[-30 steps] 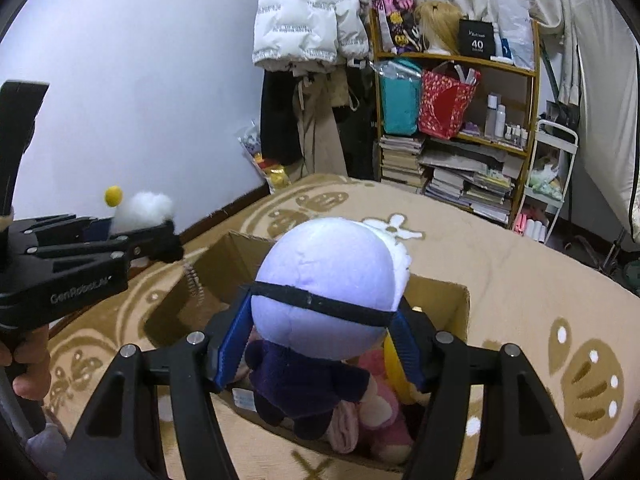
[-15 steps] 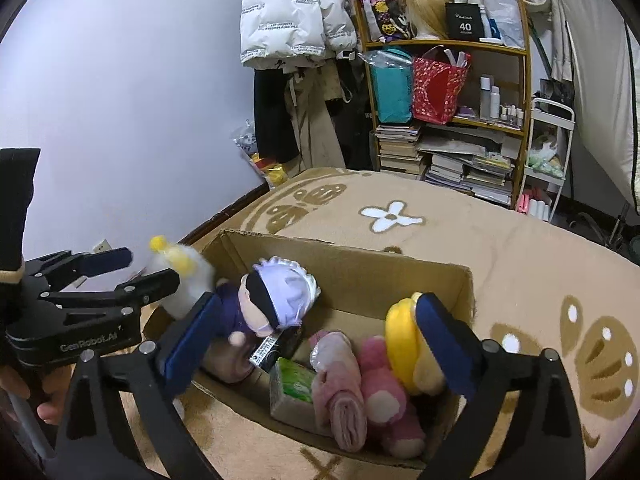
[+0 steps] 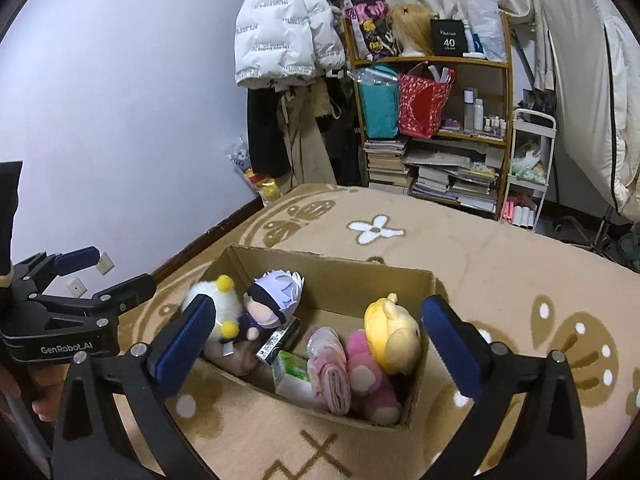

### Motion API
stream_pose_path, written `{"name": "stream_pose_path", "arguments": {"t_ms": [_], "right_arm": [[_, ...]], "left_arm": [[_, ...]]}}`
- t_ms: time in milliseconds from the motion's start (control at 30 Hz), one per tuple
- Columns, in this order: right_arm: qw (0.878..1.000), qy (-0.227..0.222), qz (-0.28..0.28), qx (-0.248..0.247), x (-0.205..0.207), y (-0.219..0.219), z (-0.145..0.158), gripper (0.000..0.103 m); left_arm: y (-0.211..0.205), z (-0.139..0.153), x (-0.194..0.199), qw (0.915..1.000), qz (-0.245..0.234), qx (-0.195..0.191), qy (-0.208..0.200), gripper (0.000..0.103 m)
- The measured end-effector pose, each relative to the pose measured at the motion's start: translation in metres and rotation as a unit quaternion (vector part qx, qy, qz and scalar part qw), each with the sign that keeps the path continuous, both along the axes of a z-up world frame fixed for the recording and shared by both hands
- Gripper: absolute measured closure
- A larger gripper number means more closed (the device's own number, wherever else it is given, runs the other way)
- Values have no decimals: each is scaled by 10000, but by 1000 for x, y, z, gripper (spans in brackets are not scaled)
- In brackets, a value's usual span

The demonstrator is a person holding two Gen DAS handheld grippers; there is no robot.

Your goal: Organize soft objects

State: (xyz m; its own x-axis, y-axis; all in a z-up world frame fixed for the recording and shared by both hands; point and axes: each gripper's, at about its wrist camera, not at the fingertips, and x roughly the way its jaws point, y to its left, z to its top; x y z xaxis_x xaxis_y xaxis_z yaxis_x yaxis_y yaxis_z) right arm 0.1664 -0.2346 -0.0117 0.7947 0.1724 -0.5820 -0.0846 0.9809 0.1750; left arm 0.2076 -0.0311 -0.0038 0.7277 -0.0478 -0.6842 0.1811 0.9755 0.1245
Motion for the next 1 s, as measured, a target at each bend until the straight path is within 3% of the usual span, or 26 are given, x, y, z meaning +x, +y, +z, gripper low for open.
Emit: {"name": "stream_pose_path", "arguments": {"t_ms": [367,567,867,1000], "right_arm": [[9993,-353,-83,30,-56,-3,38,0],[9977,-663,-136,30,-93,-2,54,0],[9953,-956,-136,-38,-138,-2,63,0],[9939,-1082,-180,-80,-153,-3,55,0]], "left_arm": [[15,39,-56,9991,28,-190,-384,3],[27,60,-98,9961,166,-317,-811,3],[38,66,-155,9909,311,-140,-1303,3],[47,60,-172,9880,313,-345,-1470,3]]}}
